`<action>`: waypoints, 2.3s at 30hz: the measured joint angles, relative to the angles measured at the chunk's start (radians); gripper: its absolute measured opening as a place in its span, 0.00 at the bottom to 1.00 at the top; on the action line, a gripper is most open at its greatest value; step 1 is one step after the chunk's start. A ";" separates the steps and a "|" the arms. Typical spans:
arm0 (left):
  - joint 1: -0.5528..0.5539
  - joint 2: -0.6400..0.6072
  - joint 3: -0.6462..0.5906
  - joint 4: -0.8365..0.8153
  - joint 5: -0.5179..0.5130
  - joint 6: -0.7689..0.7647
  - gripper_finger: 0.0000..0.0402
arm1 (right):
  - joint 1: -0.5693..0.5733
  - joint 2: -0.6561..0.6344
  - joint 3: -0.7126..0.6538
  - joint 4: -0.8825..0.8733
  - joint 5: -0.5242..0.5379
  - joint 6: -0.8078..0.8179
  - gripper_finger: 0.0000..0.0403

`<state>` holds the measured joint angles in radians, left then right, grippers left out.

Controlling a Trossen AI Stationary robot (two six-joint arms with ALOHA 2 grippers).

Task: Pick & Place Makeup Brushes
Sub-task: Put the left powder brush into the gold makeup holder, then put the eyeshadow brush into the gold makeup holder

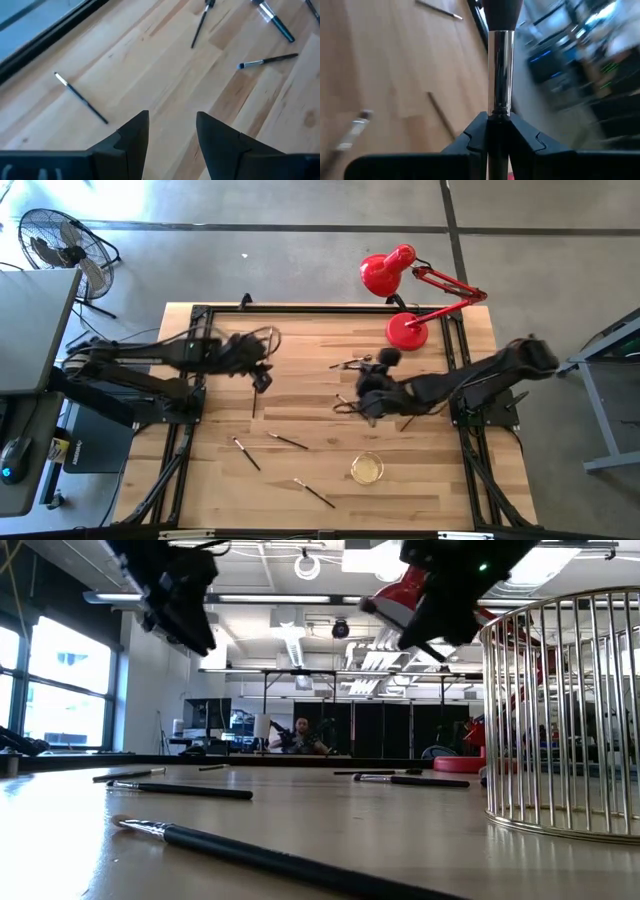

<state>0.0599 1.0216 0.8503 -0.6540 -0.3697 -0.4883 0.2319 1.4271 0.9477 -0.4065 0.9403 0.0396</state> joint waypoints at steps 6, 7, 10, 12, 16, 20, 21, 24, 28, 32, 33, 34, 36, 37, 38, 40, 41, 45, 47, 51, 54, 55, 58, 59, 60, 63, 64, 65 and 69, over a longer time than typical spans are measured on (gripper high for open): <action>-0.191 -0.094 -0.230 0.227 -0.185 -0.109 0.40 | 0.046 -0.220 -0.126 0.093 -0.150 0.236 0.11; -0.223 -0.094 -0.253 0.270 -0.213 -0.120 0.40 | 0.061 -0.252 -0.152 0.127 -0.171 0.256 0.11; -0.306 -0.093 -0.307 0.334 -0.312 -0.127 0.40 | 0.116 -0.335 -0.244 0.278 -0.214 0.308 0.12; -0.352 -0.079 -0.317 0.374 -0.380 -0.127 0.40 | 0.166 -0.376 -0.318 0.406 -0.214 0.345 0.11; -0.413 -0.050 -0.320 0.373 -0.481 -0.127 0.40 | 0.285 -0.392 -0.465 0.746 -0.201 0.337 0.11; -0.421 -0.042 -0.320 0.373 -0.493 -0.126 0.40 | 0.398 -0.331 -0.560 1.064 -0.131 0.279 0.11; -0.420 -0.039 -0.320 0.373 -0.488 -0.128 0.40 | 0.422 -0.303 -0.569 1.117 -0.117 0.260 0.11; -0.420 -0.036 -0.320 0.372 -0.489 -0.145 0.40 | 0.483 -0.208 -0.562 1.223 -0.078 0.223 0.11; -0.420 -0.036 -0.320 0.368 -0.488 -0.150 0.40 | 0.520 -0.055 -0.511 1.280 -0.017 0.215 0.11; -0.420 -0.036 -0.320 0.367 -0.487 -0.172 0.40 | 0.523 0.076 -0.444 1.347 -0.008 0.219 0.11; -0.420 -0.036 -0.320 0.367 -0.483 -0.173 0.40 | 0.523 0.103 -0.428 1.360 -0.014 0.217 0.11; -0.420 -0.036 -0.320 0.367 -0.481 -0.174 0.40 | 0.524 0.128 -0.412 1.375 -0.017 0.213 0.11; -0.420 -0.036 -0.320 0.367 -0.473 -0.175 0.40 | 0.530 0.166 -0.380 1.387 -0.025 0.207 0.11; -0.420 -0.036 -0.320 0.366 -0.469 -0.175 0.40 | 0.535 0.183 -0.363 1.390 -0.023 0.207 0.11; -0.420 -0.036 -0.320 0.367 -0.464 -0.175 0.40 | 0.543 0.198 -0.351 1.389 -0.017 0.210 0.11; -0.420 -0.036 -0.320 0.367 -0.451 -0.175 0.40 | 0.561 0.224 -0.332 1.384 0.009 0.210 0.11; -0.420 -0.036 -0.320 0.367 -0.447 -0.175 0.40 | 0.571 0.233 -0.327 1.384 0.026 0.210 0.11; -0.420 -0.036 -0.320 0.366 -0.426 -0.175 0.40 | 0.604 0.260 -0.325 1.384 0.115 0.233 0.11; -0.420 -0.036 -0.320 0.367 -0.426 -0.175 0.40 | 0.612 0.273 -0.325 1.383 0.141 0.251 0.11; -0.420 -0.036 -0.320 0.367 -0.426 -0.175 0.40 | 0.614 0.299 -0.325 1.366 0.150 0.315 0.17; -0.420 -0.036 -0.320 0.367 -0.426 -0.175 0.40 | 0.613 0.314 -0.325 1.360 0.148 0.341 0.17; -0.420 -0.036 -0.320 0.367 -0.426 -0.175 0.40 | 0.614 0.317 -0.325 1.361 0.144 0.342 0.17; -0.420 -0.036 -0.320 0.367 -0.426 -0.175 0.40 | 0.614 0.319 -0.325 1.361 0.120 0.341 0.15; -0.420 -0.036 -0.320 0.367 -0.426 -0.175 0.40 | 0.614 0.319 -0.325 1.361 0.112 0.340 0.15; -0.420 -0.036 -0.320 0.367 -0.425 -0.175 0.40 | 0.614 0.319 -0.325 1.361 0.107 0.338 0.14; -0.420 -0.036 -0.320 0.367 -0.425 -0.176 0.40 | 0.614 0.319 -0.325 1.361 0.107 0.335 0.13; -0.420 -0.036 -0.320 0.367 -0.425 -0.176 0.40 | 0.614 0.319 -0.325 1.361 0.107 0.330 0.13; -0.420 -0.036 -0.320 0.367 -0.425 -0.178 0.40 | 0.613 0.319 -0.325 1.361 0.108 0.322 0.12; -0.420 -0.036 -0.320 0.368 -0.424 -0.183 0.40 | 0.614 0.319 -0.325 1.361 0.130 0.301 0.11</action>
<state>-0.3603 0.9859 0.5308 -0.2864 -0.7941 -0.6716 0.8455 1.7462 0.6228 0.9546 1.0707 0.3401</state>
